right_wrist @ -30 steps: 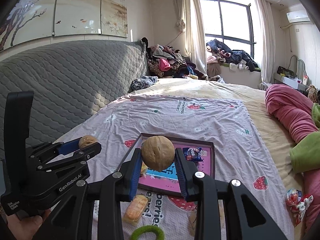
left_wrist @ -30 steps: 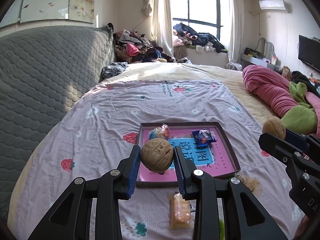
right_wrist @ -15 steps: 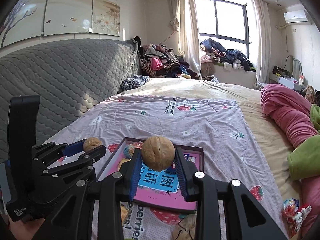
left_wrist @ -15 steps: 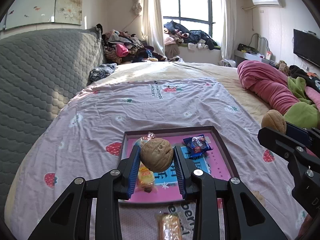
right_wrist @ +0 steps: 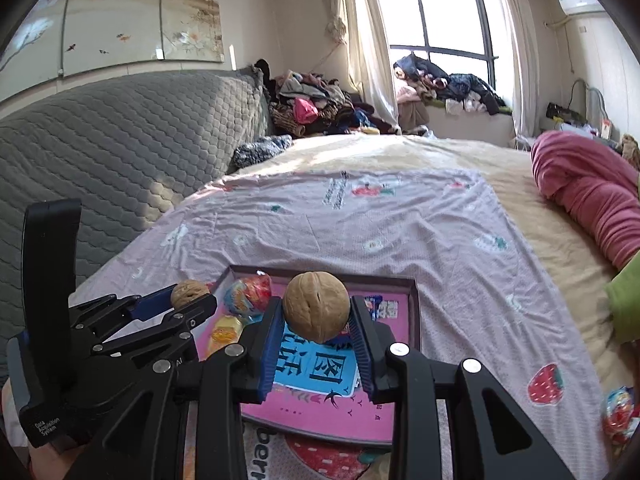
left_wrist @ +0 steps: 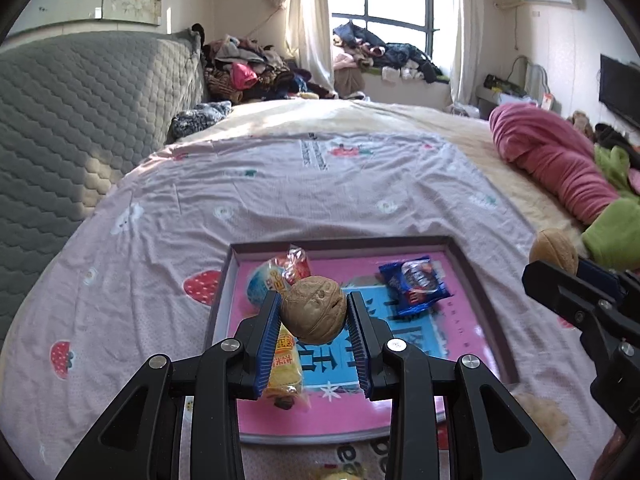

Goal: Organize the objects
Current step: 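Lower both held walnuts into the pink tray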

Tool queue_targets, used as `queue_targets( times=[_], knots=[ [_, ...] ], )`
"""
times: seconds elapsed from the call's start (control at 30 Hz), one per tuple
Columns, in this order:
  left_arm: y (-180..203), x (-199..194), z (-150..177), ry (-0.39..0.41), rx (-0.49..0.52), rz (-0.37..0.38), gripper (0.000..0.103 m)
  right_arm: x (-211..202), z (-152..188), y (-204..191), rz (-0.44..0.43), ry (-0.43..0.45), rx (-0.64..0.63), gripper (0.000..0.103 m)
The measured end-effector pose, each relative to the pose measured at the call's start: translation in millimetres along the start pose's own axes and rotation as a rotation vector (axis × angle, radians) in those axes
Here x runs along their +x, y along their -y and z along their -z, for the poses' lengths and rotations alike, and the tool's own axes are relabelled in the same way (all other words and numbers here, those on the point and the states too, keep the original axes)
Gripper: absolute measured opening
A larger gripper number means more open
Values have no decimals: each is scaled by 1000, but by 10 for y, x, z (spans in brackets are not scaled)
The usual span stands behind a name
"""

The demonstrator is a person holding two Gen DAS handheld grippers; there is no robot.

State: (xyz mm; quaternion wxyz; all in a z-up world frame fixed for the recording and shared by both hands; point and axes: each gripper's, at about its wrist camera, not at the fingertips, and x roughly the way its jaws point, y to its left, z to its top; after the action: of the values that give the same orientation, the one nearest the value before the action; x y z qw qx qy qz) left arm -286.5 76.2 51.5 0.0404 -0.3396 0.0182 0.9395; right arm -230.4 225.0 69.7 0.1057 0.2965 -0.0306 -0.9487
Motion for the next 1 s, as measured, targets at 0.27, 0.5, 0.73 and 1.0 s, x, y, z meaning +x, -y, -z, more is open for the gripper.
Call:
queue_targets(
  times=[0.27,0.5,0.73,1.0],
  knots=[
    [45,348,108,-42,17,15,34,356,196,61,9,-60,-9,33],
    [51,632,169,-107,11,36,34,591,264,108,13,-119,-13,33],
    [92,873,206,-177,24,55,34,810,253,133,27,-168,-25,33],
    [102,1016,276,-228,37,50,34,993,359,248,38,-217,-4,33]
  ],
)
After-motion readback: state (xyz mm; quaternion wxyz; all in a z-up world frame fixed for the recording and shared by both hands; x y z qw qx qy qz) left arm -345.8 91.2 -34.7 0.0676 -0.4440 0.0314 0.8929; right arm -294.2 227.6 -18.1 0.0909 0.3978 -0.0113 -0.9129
